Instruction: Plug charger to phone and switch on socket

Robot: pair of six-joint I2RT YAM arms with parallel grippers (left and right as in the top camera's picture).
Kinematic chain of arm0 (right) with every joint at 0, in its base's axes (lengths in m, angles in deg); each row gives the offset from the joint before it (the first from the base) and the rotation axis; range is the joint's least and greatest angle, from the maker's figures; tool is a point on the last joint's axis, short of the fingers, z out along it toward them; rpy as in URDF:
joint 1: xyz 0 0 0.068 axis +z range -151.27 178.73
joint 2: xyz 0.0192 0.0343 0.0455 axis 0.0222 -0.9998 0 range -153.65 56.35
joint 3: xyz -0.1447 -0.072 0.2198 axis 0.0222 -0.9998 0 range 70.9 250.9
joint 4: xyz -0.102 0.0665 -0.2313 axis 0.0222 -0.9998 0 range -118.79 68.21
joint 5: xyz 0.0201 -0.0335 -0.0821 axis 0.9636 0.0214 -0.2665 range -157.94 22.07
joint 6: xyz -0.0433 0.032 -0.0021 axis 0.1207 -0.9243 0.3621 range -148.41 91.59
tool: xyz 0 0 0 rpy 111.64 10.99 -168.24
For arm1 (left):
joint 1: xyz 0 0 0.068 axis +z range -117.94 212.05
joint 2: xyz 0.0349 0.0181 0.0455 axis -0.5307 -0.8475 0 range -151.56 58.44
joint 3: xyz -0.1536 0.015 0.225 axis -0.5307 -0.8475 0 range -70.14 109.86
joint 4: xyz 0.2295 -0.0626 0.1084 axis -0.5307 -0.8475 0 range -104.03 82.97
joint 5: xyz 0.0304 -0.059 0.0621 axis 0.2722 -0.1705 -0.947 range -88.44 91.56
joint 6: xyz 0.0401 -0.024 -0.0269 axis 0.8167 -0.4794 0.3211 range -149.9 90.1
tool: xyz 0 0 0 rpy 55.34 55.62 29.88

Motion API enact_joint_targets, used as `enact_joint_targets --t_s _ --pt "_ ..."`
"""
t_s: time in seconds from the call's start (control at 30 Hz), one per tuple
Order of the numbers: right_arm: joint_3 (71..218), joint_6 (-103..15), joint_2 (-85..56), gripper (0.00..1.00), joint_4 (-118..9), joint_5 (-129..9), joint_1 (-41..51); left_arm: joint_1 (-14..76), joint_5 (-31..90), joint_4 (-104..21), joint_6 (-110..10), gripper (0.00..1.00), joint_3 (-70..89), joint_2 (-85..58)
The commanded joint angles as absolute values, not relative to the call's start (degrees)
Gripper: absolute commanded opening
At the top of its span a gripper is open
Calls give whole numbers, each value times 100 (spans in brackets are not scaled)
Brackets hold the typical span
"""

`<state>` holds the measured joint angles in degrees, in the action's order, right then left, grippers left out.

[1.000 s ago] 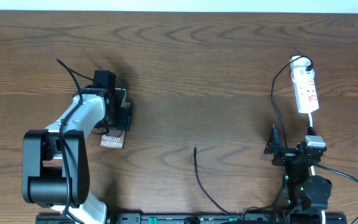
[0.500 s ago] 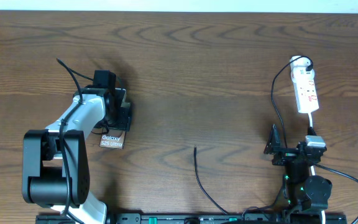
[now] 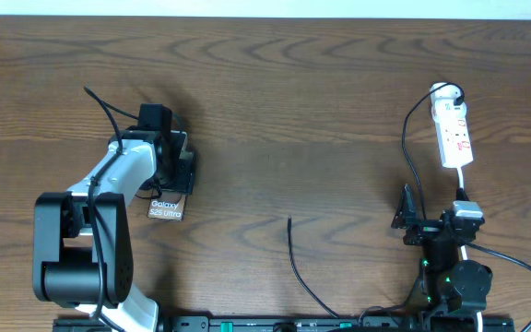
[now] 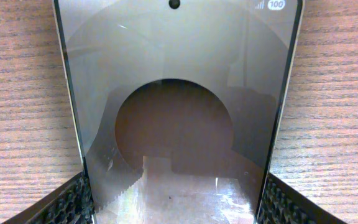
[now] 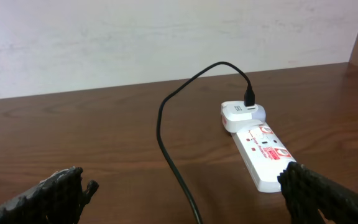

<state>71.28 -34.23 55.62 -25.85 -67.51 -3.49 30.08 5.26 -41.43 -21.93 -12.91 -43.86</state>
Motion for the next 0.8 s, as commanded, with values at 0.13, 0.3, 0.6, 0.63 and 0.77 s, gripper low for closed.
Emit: enact_joint_targets --t_s 0.13,0.3,0.6,0.63,0.77 --pt "7121 -3369 5586 99 -2611 -6736 -306 3010 524 -4145 -2145 8 -1424 -4517" --pt "7121 -3369 5586 99 -2609 -6736 -306 3010 541 -4213 -2167 7 -1282 -4331" --pt "7121 -3369 5586 99 -2609 -6736 -306 3010 541 -4213 -2213 7 -1267 -3405" --pt "7121 -3369 5586 99 -2609 -6736 -306 3010 541 -4213 -2239 7 -1267 -3308" --pt "7121 -3369 5586 99 -2611 -6736 -306 3010 546 -4232 -2341 8 -1267 -3005"
